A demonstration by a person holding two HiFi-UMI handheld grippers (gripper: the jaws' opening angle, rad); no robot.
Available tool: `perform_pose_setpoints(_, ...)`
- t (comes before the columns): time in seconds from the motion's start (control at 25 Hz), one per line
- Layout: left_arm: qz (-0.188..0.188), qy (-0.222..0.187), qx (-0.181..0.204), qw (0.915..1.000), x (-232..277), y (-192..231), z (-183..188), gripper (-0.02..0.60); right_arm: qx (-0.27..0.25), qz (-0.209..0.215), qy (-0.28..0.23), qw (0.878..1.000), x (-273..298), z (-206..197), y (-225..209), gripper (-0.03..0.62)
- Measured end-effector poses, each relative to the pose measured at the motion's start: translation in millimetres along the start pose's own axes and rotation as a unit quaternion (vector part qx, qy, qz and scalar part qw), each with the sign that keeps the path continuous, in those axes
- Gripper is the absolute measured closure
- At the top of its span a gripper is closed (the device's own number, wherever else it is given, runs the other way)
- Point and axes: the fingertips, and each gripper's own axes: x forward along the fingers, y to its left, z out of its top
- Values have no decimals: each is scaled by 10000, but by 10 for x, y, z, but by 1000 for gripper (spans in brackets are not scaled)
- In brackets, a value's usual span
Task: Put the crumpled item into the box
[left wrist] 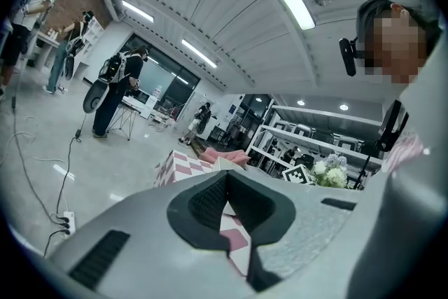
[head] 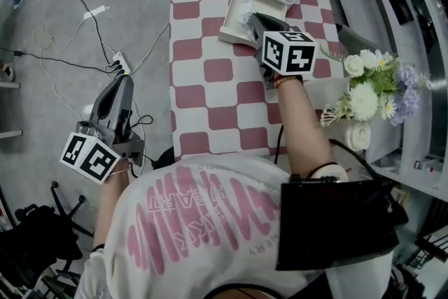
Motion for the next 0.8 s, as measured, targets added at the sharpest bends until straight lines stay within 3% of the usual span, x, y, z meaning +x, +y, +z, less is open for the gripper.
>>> perform_pose_setpoints(0.8,-68,-78,51,9999,82,45,64,574,-546,-367,1133,9914,273,-230,-232,586)
